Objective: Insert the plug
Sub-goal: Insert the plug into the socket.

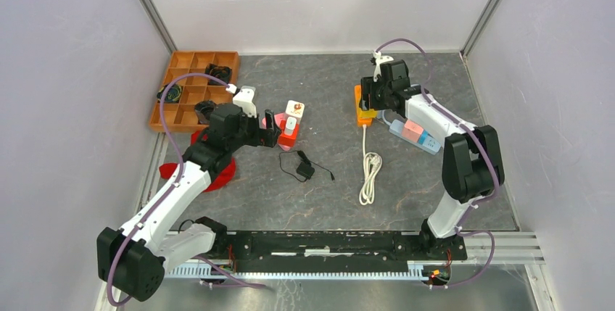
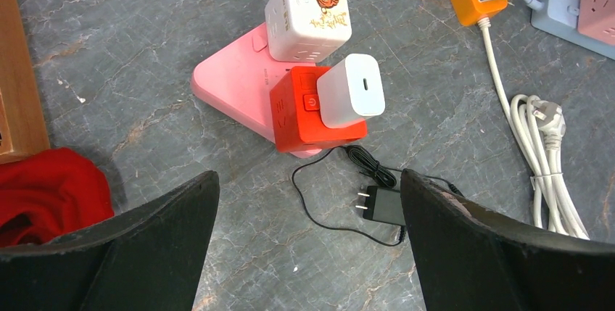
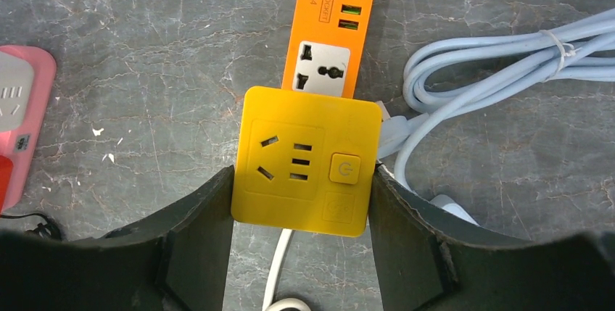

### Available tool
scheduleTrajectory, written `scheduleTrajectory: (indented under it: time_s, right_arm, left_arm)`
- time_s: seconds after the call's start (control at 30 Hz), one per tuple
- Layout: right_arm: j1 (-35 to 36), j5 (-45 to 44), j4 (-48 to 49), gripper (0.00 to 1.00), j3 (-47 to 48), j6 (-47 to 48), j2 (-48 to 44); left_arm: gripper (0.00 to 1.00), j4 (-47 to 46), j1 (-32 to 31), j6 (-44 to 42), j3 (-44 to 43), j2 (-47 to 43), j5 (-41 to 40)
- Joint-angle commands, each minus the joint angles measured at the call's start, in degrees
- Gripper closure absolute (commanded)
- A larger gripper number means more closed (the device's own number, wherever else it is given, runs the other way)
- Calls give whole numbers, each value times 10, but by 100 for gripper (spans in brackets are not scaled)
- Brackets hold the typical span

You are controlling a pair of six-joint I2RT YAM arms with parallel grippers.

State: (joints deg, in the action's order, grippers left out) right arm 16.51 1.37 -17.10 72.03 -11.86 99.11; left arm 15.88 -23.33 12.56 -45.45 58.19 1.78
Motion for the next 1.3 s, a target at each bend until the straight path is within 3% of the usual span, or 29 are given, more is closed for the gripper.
scheduleTrajectory:
  time_s: [0.0,0.6,0.97,1.27]
  right_arm:
    - [4,9,25,58,34,13,11]
    - [30,1,-5,56,46,65,53]
    - [34,-27,16,56,-20,58,44]
    - [35,-39,-18,58,7,75,86]
  left_arm:
    - [0,-9,1,-10,0,-5,-5]
    - [0,-12,1,-7,3,-4,-5]
    - [0,-11,2,-7,5,-5,-8]
    - [0,-11,2,-8,5,-4,-10]
